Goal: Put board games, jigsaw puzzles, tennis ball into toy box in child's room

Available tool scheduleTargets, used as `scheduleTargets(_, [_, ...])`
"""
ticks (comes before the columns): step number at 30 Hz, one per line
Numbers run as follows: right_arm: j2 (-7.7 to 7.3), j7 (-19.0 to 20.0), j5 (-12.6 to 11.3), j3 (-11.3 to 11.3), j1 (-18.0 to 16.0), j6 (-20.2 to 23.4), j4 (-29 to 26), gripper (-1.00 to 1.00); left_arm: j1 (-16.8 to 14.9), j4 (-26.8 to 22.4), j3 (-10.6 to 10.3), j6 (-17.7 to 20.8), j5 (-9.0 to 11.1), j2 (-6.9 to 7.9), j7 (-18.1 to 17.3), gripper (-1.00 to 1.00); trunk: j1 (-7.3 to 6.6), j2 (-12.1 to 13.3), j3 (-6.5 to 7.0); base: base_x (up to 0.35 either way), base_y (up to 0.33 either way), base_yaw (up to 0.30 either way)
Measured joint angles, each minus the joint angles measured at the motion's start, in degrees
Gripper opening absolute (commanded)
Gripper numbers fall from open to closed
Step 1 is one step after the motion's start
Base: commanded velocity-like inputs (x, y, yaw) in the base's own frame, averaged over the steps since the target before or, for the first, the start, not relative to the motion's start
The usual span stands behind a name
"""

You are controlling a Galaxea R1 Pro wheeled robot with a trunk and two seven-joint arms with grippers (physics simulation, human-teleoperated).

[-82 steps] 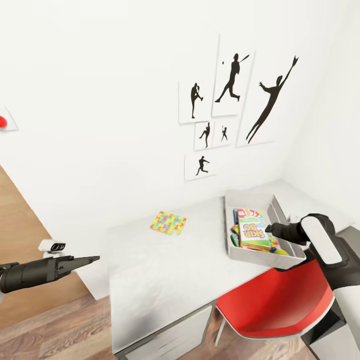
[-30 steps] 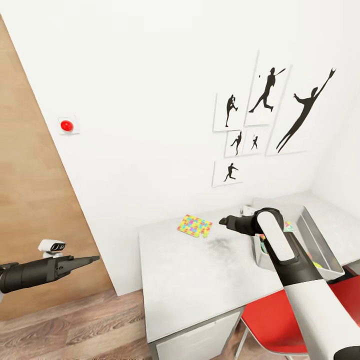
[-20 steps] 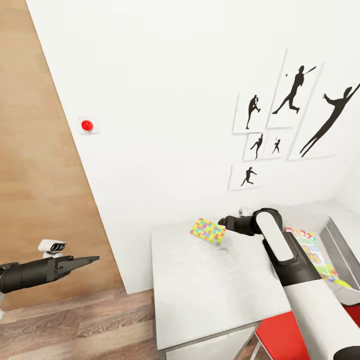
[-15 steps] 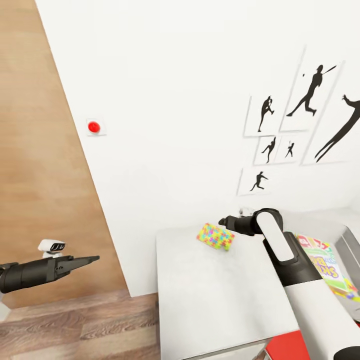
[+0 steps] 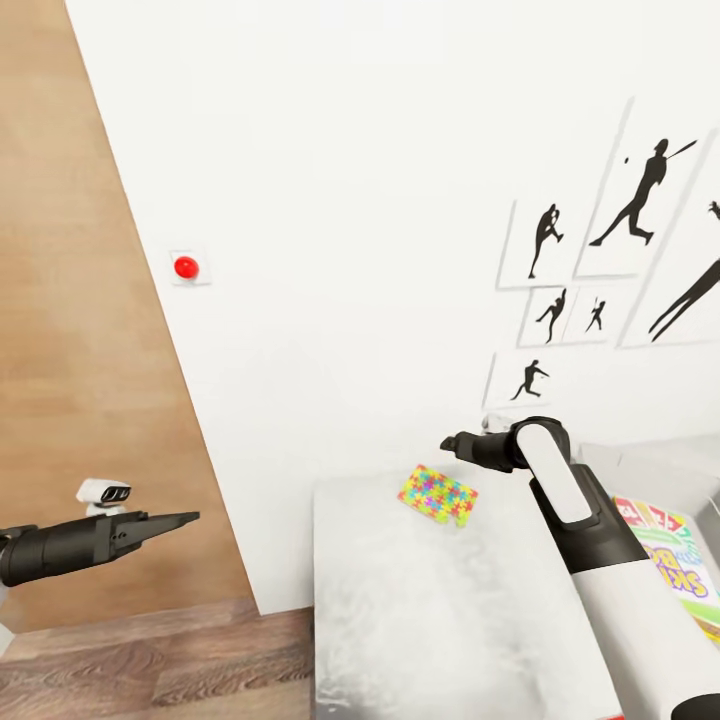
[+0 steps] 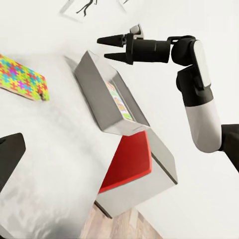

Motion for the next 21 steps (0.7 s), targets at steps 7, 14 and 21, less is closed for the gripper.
scheduleTargets(7, [0.03,-0.1,0.0,0.1,0.1,0.0,-0.1,1.0,0.0,0.0,0.0,0.0,0.0,-0.08,0.0,1.0,-0.02,0.0,0.33,0.152,-0.009,0.0])
scheduleTargets(14, [0.02,-0.3,0.1,0.5,0.1,0.0,-0.1,1.0,0.0,0.0,0.0,0.0,0.0,-0.09,0.0,1.0,0.0,0.0,0.35,0.051,-0.017,0.0])
scheduleTargets(21, [0.17,-0.3,0.0,0.2,0.2,0.0,-0.1,1.0,0.0,0.0,0.0,0.0,0.0,-0.09,0.0,1.0,0.0,0.0,0.36,0.003,-0.001,0.0])
